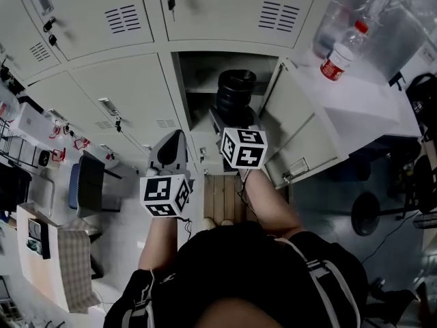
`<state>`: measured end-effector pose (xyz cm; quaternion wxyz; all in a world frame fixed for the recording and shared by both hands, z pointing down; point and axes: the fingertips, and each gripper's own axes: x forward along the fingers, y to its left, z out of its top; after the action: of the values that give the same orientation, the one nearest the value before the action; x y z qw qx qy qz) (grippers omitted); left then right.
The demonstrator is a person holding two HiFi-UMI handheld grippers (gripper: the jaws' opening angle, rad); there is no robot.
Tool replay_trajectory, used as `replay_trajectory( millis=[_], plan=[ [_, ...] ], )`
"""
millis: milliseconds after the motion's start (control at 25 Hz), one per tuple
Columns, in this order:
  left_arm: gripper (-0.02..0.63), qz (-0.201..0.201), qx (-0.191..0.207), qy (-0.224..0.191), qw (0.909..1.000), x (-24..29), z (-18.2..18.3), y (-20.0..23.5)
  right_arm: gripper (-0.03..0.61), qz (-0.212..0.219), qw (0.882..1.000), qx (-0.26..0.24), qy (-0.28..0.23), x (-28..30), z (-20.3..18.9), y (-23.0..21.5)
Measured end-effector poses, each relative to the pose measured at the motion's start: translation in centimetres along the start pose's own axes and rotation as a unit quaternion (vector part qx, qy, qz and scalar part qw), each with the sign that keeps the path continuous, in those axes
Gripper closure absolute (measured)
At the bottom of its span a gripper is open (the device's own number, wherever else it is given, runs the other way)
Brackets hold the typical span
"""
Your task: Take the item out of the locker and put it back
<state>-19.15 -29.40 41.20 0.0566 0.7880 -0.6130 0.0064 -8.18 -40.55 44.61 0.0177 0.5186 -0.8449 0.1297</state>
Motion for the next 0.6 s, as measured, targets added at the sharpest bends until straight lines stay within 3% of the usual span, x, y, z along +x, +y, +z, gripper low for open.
replay_trajectory(
  millis=[600],
  plan=[
    [0.6,-0.021,0.012,-0.001,0.9997,-1.9,-0.4,-4.2,0.175,0.051,0.996,-0.07,-0.036,-9.3,-0.3,1.9]
  ],
)
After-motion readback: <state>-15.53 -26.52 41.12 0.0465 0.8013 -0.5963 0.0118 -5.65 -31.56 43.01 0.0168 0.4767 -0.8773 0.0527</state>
